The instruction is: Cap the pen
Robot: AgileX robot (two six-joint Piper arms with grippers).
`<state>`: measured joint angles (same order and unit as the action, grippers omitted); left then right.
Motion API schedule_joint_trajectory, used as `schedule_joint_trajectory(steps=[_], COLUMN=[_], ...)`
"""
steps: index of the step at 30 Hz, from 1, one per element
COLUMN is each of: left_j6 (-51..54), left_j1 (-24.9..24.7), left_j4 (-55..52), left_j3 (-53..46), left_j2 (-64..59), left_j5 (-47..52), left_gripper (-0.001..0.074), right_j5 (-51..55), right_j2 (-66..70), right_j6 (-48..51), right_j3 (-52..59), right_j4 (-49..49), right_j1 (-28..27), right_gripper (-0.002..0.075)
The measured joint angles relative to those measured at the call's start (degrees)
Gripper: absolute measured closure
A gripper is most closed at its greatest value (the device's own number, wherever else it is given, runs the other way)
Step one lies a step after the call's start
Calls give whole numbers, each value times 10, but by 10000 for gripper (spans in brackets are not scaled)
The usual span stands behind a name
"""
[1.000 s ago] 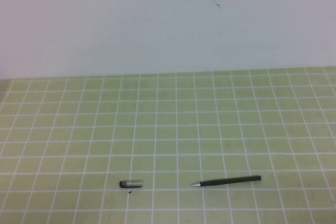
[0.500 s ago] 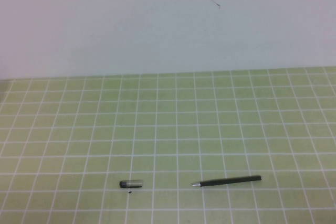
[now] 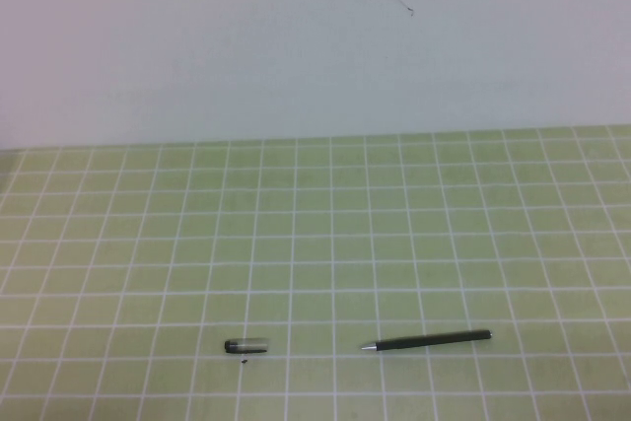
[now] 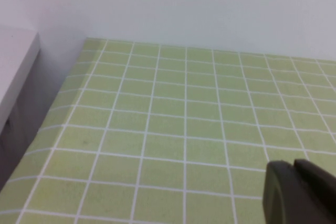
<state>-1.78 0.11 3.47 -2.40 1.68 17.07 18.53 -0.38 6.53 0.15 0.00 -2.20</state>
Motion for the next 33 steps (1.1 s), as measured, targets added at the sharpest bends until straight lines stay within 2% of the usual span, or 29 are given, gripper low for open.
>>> schedule_joint_trajectory(steps=[7, 33], left_j6=[0, 0], left_j1=[0, 0], left_j4=[14, 14], left_j3=[0, 0], left_j2=[0, 0], left_j5=[-27, -23], left_gripper=[735, 734], right_j5=[0, 0], right_j2=[0, 1], right_j6=[0, 0], right_j3=[0, 0], right_j4=[0, 0], right_j1=[0, 0], right_gripper=[727, 727])
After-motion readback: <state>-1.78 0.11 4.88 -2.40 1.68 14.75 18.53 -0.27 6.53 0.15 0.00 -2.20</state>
